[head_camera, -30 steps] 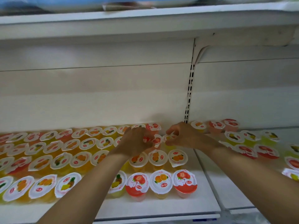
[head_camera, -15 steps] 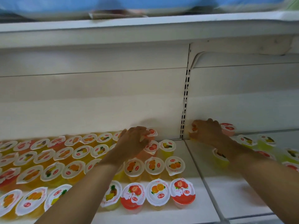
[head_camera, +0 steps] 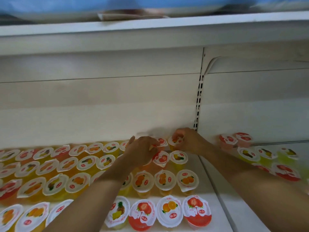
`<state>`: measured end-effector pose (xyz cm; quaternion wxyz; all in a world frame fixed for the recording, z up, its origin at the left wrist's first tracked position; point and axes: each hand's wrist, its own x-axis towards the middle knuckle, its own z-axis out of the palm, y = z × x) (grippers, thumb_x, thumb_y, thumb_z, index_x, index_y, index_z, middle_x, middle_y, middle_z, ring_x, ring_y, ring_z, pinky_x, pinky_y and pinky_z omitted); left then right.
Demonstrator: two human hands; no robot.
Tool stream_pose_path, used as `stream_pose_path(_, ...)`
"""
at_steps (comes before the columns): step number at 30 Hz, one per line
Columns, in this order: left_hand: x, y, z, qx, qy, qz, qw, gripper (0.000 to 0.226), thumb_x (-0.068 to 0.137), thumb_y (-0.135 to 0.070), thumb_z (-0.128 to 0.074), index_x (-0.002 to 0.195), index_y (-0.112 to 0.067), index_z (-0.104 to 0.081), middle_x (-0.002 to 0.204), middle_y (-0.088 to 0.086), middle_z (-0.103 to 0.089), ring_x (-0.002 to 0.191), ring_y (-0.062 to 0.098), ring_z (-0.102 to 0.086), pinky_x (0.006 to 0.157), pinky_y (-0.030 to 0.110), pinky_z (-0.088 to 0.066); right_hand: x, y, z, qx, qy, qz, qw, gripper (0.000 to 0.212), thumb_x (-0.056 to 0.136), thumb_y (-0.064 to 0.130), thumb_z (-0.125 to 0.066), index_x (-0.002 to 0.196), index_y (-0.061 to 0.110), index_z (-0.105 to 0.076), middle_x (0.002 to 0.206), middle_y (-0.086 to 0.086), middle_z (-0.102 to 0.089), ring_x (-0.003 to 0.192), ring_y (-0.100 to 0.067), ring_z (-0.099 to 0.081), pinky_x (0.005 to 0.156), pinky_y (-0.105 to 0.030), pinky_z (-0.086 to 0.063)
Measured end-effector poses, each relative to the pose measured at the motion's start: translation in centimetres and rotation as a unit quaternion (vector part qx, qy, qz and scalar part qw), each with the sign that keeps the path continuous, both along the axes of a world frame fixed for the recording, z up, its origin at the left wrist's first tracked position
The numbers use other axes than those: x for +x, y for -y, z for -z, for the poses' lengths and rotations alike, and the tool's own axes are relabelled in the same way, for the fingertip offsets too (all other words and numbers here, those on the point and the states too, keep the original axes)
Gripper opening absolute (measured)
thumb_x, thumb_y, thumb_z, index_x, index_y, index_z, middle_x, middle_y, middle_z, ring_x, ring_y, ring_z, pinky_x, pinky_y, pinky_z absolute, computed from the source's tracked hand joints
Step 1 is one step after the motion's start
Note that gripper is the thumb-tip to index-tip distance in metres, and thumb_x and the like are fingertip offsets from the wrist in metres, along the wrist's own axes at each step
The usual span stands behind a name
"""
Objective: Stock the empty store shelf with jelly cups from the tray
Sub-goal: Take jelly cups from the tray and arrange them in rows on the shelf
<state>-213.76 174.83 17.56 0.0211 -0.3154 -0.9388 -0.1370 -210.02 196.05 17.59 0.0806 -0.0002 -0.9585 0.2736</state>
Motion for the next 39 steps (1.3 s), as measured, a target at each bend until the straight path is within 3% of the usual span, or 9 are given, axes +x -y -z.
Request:
stream_pose_path(5,0.1,-0.3,-0.2,-0.005,-0.001,-0.003,1.000,0.033,0.101,-0.039,-0.039,0.129,-0.036,-0.056,0.143,-0.015,-0.047,0.136,0.010,-0.037,0.118,0.048,-0.011,0.0,0.4,0.0,-0.037,-0.005,-0.003,0.999,0.039,0.071,0.028,-0.084,0.105,0.016,-0.067,0.103,0.006,-0.060,0.096,-0.013,-0.061,0.082,-0.027,-0.051)
stream_pose_path(10,0.3,-0.3,-0.4,-0.015,-0.001,-0.008,1.000,0.033,0.101,-0.040,-0.040,0.130,-0.036,-0.054,0.143,-0.014,-0.047,0.136,0.011,-0.038,0.118,0.047,-0.011,1.2,-0.3,-0.3,-0.061,-0.004,0.017,0.998,0.048,0.079,0.034,-0.077,0.121,0.015,-0.064,0.122,-0.001,-0.062,0.109,-0.015,-0.058,0.088,-0.024,-0.045)
stream_pose_path(13,0.6,-0.5,-0.6,-0.007,-0.004,0.002,1.000,0.037,0.101,-0.040,-0.041,0.136,-0.036,-0.048,0.146,-0.013,-0.043,0.138,0.011,-0.035,0.118,0.045,-0.010,3.1,-3.2,-1.4,0.071,-0.043,0.121,0.989,0.051,0.083,0.051,-0.067,0.126,0.025,-0.058,0.127,0.000,-0.059,0.113,-0.020,-0.054,0.093,-0.033,-0.042)
stream_pose_path(16,0.8,-1.5,-0.7,0.006,-0.008,0.023,1.000,0.041,0.100,-0.042,-0.042,0.140,-0.032,-0.045,0.149,-0.012,-0.040,0.138,0.013,-0.035,0.118,0.044,-0.015,5.0,-7.2,-2.2,0.290,0.008,0.247,0.925,0.051,0.087,0.054,-0.055,0.129,0.026,-0.053,0.128,-0.006,-0.057,0.118,-0.028,-0.047,0.096,-0.036,-0.035)
stream_pose_path(20,0.7,-3.3,-0.3,0.011,0.001,0.052,0.999,0.042,0.100,-0.043,-0.041,0.141,-0.035,-0.042,0.151,-0.012,-0.038,0.140,0.014,-0.032,0.118,0.046,-0.016,6.0,-10.0,-1.4,0.309,0.094,0.274,0.906,0.043,0.090,0.047,-0.048,0.126,0.023,-0.053,0.123,-0.005,-0.059,0.117,-0.030,-0.045,0.095,-0.034,-0.032)
stream_pose_path(24,0.3,-3.8,0.3,0.004,0.002,0.062,0.998,0.036,0.101,-0.038,-0.040,0.136,-0.038,-0.048,0.148,-0.014,-0.042,0.139,0.011,-0.032,0.117,0.047,-0.016,6.1,-10.8,-0.3,0.336,0.058,0.261,0.903,0.035,0.093,0.042,-0.046,0.122,0.025,-0.054,0.120,-0.003,-0.060,0.114,-0.028,-0.047,0.093,-0.034,-0.033)
stream_pose_path(27,0.3,-3.9,0.3,0.008,0.002,0.063,0.998,0.034,0.101,-0.035,-0.041,0.133,-0.036,-0.052,0.145,-0.014,-0.046,0.138,0.011,-0.035,0.117,0.047,-0.017,5.9,-10.3,-0.3,0.282,0.021,0.258,0.924,0.033,0.088,0.045,-0.054,0.114,0.025,-0.056,0.113,-0.002,-0.063,0.106,-0.026,-0.052,0.089,-0.034,-0.037)
stream_pose_path(32,0.3,-4.3,0.2,0.003,-0.006,0.061,0.998,0.034,0.101,-0.034,-0.041,0.132,-0.034,-0.054,0.145,-0.012,-0.046,0.138,0.013,-0.035,0.117,0.046,-0.017,4.7,-4.9,-0.5,0.053,-0.045,0.120,0.990,0.021,0.080,0.032,-0.073,0.092,0.019,-0.063,0.095,0.002,-0.065,0.089,-0.015,-0.060,0.073,-0.026,-0.043)
stream_pose_path(39,0.7,-4.2,0.2,0.002,-0.009,0.065,0.998,0.035,0.101,-0.034,-0.040,0.134,-0.033,-0.052,0.145,-0.011,-0.046,0.138,0.013,-0.034,0.116,0.044,-0.022,2.5,-1.8,0.8,0.049,-0.068,0.124,0.989,0.025,0.088,0.037,-0.064,0.095,0.014,-0.066,0.097,-0.003,-0.061,0.087,-0.016,-0.058,0.073,-0.028,-0.044)
